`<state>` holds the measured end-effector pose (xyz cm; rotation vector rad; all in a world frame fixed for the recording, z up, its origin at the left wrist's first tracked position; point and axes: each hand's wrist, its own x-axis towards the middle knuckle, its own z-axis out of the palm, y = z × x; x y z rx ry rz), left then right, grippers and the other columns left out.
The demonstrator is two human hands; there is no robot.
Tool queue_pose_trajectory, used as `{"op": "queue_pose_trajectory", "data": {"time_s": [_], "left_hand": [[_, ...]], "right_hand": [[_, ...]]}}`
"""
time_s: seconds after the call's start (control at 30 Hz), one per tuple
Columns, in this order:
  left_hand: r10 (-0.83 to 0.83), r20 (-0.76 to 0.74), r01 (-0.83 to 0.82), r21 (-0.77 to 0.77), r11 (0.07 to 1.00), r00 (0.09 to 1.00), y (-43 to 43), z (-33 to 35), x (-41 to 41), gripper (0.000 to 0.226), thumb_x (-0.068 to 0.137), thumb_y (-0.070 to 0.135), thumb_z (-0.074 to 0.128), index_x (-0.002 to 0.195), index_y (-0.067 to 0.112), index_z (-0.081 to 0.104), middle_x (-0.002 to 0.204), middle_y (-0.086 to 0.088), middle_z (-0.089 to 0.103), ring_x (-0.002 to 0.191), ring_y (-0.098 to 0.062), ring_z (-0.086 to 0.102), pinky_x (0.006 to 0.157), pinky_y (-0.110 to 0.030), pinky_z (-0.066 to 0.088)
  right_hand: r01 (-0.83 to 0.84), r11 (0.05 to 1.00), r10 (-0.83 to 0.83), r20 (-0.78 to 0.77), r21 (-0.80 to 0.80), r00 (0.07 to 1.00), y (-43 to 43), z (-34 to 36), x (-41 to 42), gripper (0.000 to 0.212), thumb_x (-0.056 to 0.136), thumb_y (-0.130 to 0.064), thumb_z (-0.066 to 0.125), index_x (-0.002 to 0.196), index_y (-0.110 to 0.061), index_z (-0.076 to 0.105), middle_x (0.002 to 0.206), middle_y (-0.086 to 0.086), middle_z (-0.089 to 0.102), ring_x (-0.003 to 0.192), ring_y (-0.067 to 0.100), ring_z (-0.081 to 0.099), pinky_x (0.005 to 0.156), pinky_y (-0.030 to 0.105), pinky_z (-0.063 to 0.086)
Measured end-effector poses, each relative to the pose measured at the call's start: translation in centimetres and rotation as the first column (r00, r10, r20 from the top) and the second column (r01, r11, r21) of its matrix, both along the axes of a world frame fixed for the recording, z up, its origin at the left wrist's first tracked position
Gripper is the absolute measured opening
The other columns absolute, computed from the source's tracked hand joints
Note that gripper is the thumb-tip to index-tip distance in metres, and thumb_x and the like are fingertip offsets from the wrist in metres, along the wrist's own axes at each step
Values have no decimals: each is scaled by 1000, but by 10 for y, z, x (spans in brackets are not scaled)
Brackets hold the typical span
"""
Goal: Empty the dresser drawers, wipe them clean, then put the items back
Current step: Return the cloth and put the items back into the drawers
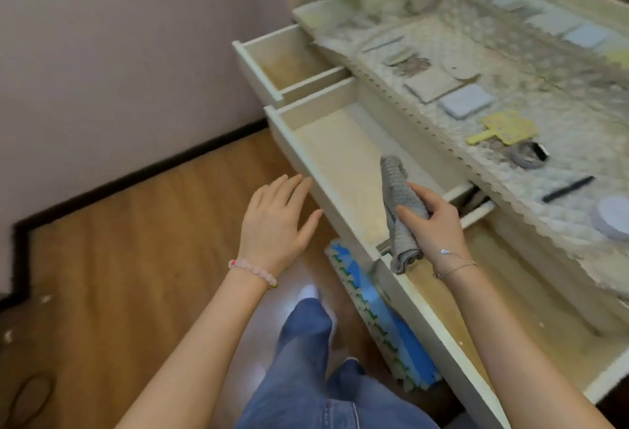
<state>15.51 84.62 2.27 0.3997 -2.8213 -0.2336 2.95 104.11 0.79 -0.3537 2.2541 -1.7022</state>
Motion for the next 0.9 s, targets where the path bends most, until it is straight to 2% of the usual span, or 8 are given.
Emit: {"op": "queue_pose_trajectory", "data": {"time_s": [0.1,0.2,0.4,0.57,0.77,0.9], "left_hand": [[152,-14,-152,-29,988,988,-14,3,45,48,89,39,50,126,9,56,127,-8,59,122,-26,51,101,-42,40],[283,-34,-284,-32,958,958,-30,8,87,48,89,40,46,126,10,56,127,-8,59,122,-26,52,100,-42,42],[509,-73,-511,-26,859,858,-74,8,167,48,89,41,43,124,10,57,125,-6,61,120,-25,53,98,-41,43],[652,-75,-655,-15,756,754,-128,6,229,47,90,40,49,127,12,55,128,-5,58,123,-23,51,102,-40,39],[778,-75,-781,2,625,623,-208,12,305,47,91,40,51,130,14,52,131,-3,56,127,-21,46,104,-39,36],[842,-86,-845,-8,534,533,-249,23,353,47,91,41,49,130,16,51,130,0,56,124,-19,48,103,-36,35]], "right_hand": [[-162,987,161,-31,-22,986,-35,5,17,33,83,-6,61,104,-31,60,93,-17,62,77,-9,59,66,8,48],[-291,955,290,-37,-57,956,-74,12,36,32,82,-5,62,102,-31,61,94,-21,62,76,-16,58,64,1,44],[-526,848,524,-47,-72,851,-162,21,82,36,83,-7,63,97,-40,59,98,-25,61,82,-18,58,65,0,43],[-679,734,676,-64,-32,734,-249,23,129,33,84,-10,63,107,-32,59,100,-23,59,85,-14,57,64,-1,42],[-781,623,778,-73,-39,624,-365,31,197,33,84,-10,63,105,-35,59,99,-25,59,81,-19,56,59,0,43],[-835,548,832,-63,-58,551,-432,39,243,33,83,-10,63,107,-33,62,102,-22,62,86,-9,61,63,5,47]]}}
